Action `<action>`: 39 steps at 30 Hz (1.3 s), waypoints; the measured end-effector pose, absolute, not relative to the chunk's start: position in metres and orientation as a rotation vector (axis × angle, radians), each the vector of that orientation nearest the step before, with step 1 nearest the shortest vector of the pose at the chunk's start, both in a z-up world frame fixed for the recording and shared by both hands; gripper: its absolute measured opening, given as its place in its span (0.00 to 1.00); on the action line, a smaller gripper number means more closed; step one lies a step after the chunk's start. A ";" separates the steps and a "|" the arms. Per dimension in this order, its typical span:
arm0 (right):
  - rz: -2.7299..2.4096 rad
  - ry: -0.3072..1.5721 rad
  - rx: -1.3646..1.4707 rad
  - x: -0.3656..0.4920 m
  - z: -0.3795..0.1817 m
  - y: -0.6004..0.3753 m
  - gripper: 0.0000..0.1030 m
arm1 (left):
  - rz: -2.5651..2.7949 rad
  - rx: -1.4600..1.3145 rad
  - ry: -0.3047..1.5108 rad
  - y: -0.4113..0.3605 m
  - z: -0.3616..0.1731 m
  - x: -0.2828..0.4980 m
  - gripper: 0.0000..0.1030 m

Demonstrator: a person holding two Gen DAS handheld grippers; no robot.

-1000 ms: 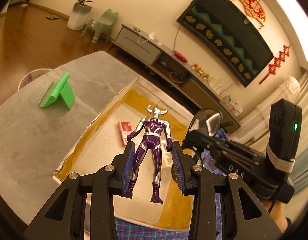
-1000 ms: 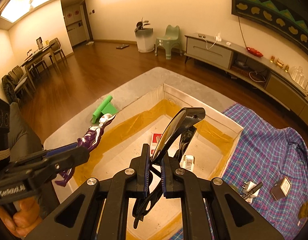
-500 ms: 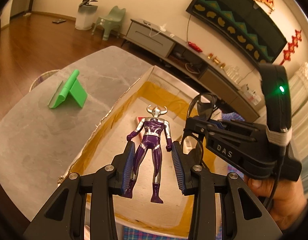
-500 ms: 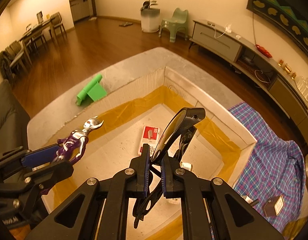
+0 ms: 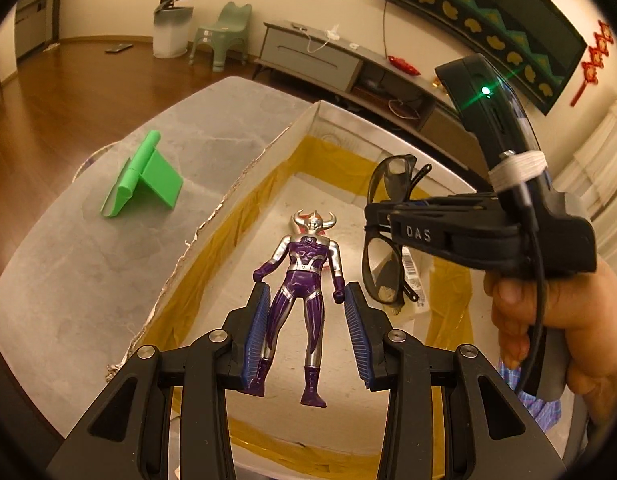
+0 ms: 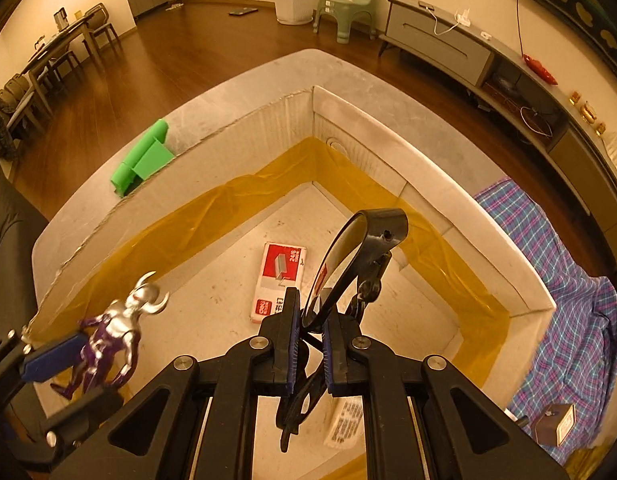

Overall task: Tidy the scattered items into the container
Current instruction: 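Open the left tool and the right tool to drop figure and glasses into the container, then move both tools back over the cloth toward the black marker and gold tin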

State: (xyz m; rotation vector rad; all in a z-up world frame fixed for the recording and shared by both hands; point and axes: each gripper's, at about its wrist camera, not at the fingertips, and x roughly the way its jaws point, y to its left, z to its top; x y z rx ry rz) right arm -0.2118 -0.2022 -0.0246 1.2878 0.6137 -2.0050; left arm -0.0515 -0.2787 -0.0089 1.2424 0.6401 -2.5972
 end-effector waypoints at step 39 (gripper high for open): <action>-1.945 0.177 1.121 -0.158 0.031 -0.115 0.48 | -2.613 1.110 0.746 -0.284 0.016 -0.029 0.50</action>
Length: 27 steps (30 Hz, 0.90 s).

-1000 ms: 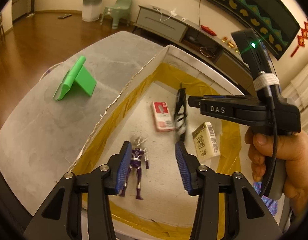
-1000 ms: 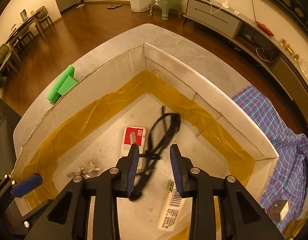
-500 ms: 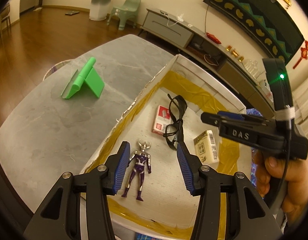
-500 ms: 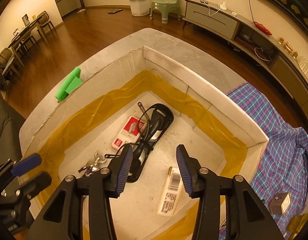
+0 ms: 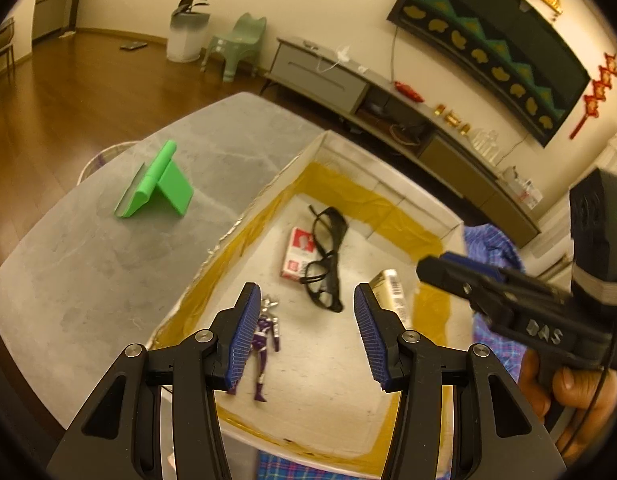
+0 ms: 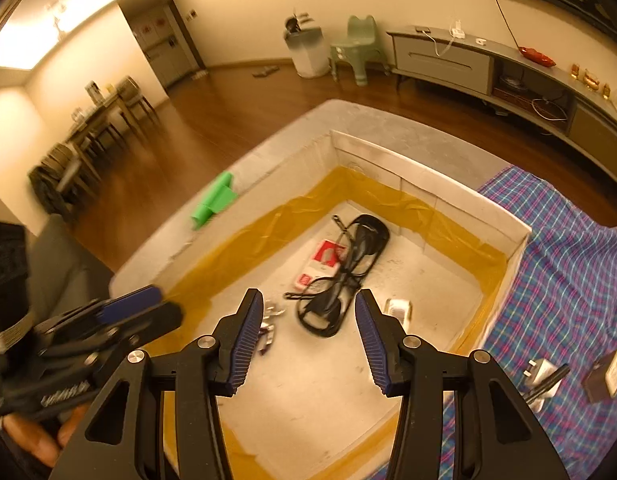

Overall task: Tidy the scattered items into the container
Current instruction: 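Move both tools back over the cloth toward the black marker and gold tin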

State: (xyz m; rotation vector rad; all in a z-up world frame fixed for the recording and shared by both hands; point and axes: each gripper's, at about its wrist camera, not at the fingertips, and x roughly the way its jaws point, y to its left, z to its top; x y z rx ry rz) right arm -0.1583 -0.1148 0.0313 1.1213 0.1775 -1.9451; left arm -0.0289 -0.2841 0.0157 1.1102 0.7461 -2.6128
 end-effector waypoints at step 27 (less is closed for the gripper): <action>-2.262 -0.114 1.043 -0.152 0.014 0.146 0.53 | -3.097 1.288 0.294 -0.066 0.024 -0.068 0.51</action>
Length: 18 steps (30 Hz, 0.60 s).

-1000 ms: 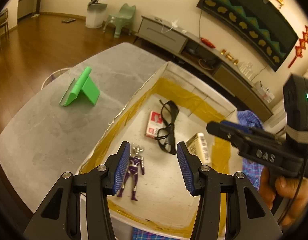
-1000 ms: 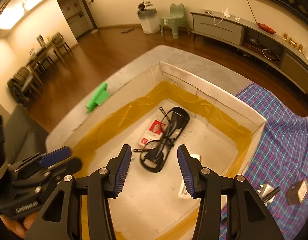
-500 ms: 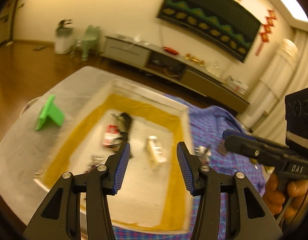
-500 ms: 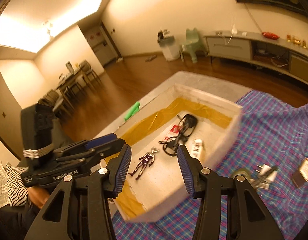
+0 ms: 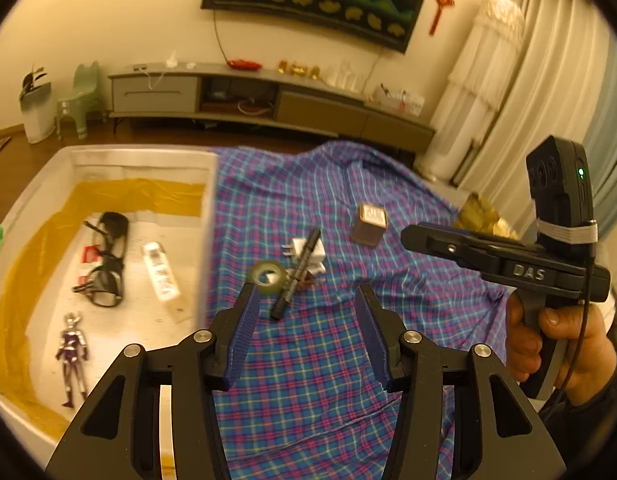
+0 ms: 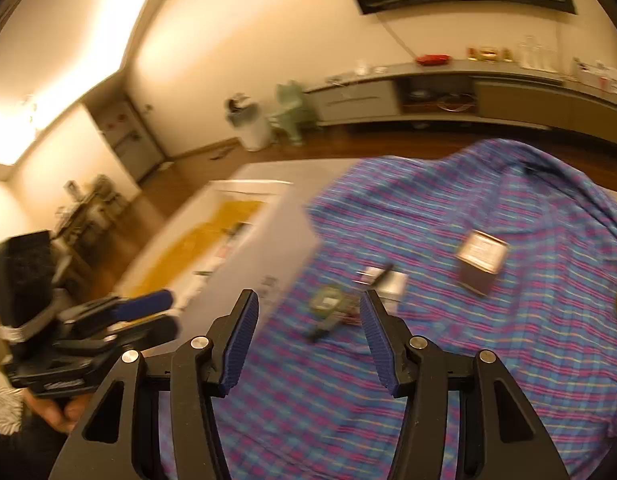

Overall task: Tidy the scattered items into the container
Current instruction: 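Move both tools back over the cloth toward the black marker and gold tin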

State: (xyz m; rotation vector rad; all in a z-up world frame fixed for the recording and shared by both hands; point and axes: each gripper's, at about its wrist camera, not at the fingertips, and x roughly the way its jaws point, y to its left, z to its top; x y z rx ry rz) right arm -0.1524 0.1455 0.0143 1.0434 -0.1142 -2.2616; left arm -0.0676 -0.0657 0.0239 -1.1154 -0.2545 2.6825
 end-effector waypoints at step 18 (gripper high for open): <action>-2.098 0.413 1.266 -0.167 -0.088 0.150 0.61 | 2.675 -1.412 -0.200 -0.028 -0.064 -0.151 0.51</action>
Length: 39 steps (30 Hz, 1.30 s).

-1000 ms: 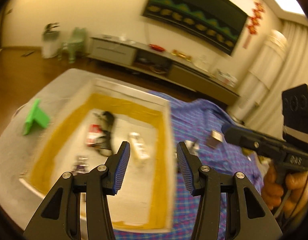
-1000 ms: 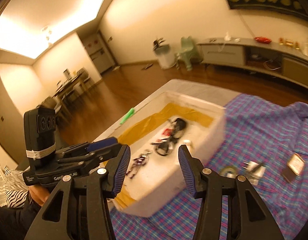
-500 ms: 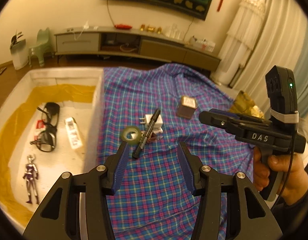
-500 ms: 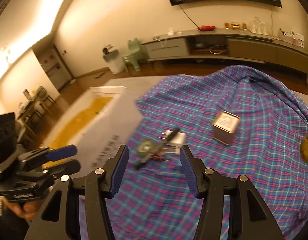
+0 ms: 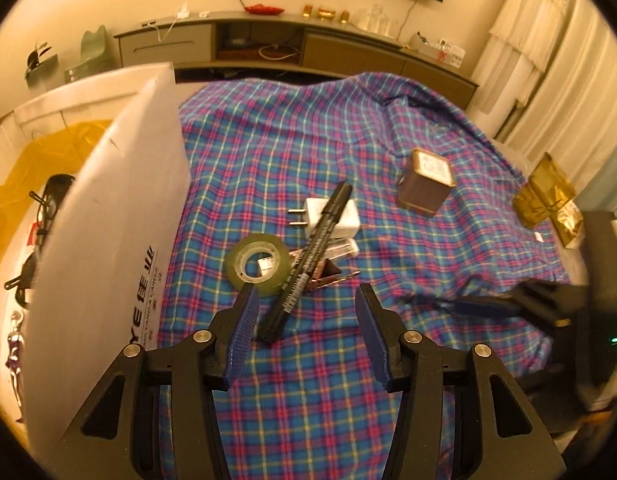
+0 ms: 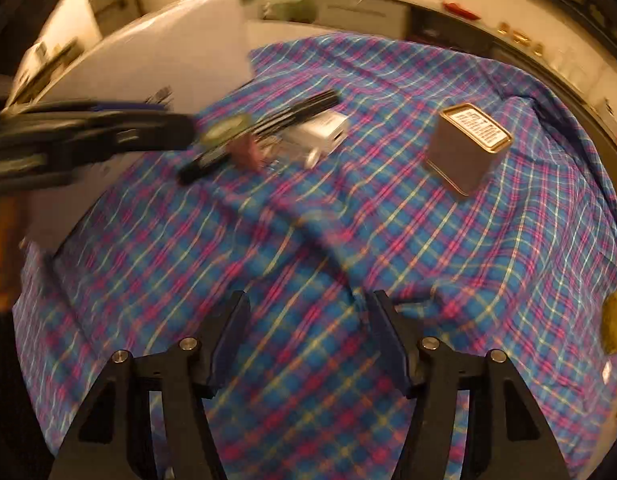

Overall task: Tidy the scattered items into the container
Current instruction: 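Move both tools back over the cloth toward the black marker and gold tin, then grasp the black marker with the left tool while the right tool grasps the gold square tin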

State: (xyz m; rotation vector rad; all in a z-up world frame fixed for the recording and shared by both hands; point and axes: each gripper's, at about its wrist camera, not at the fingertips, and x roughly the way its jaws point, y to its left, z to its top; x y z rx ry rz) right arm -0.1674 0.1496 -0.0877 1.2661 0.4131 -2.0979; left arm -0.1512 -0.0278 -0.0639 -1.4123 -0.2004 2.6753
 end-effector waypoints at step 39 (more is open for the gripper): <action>-2.481 -0.008 1.188 -0.284 -0.072 0.208 0.63 | 2.637 -1.473 -0.299 -0.013 -0.093 -0.197 0.21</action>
